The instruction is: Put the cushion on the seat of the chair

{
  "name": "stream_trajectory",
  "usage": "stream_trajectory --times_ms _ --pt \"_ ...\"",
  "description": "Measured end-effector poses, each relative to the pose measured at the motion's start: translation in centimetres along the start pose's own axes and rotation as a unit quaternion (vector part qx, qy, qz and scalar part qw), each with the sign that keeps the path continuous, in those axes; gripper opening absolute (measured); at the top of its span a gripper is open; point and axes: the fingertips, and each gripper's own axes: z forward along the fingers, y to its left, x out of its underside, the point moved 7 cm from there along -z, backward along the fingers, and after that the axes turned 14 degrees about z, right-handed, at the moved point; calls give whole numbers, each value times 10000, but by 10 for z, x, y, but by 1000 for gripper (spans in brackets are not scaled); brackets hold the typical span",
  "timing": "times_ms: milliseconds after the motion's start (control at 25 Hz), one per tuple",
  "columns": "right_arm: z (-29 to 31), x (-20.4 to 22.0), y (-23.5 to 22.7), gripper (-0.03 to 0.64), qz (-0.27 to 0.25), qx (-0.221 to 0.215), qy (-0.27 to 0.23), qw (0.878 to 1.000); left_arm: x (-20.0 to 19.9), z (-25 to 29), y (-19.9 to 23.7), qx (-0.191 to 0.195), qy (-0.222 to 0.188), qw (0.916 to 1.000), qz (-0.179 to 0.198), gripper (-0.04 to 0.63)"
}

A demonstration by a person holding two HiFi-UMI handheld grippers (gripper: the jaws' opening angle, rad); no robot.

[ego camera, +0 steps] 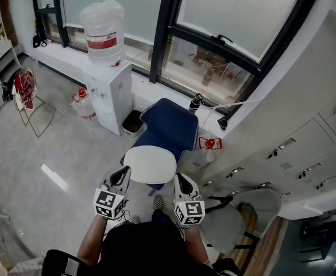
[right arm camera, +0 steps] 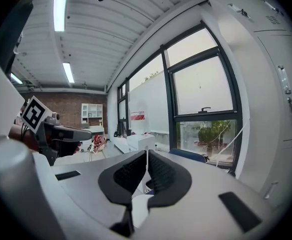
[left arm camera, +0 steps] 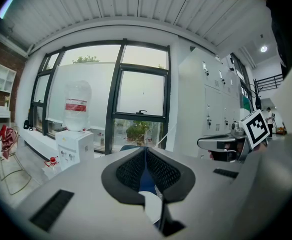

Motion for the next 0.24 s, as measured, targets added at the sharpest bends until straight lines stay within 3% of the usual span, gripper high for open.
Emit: stream_trajectory --times_ms 240 --pt "1 -4 2 35 -12 -22 20 10000 -1 1 0 -5 21 10000 7 26"
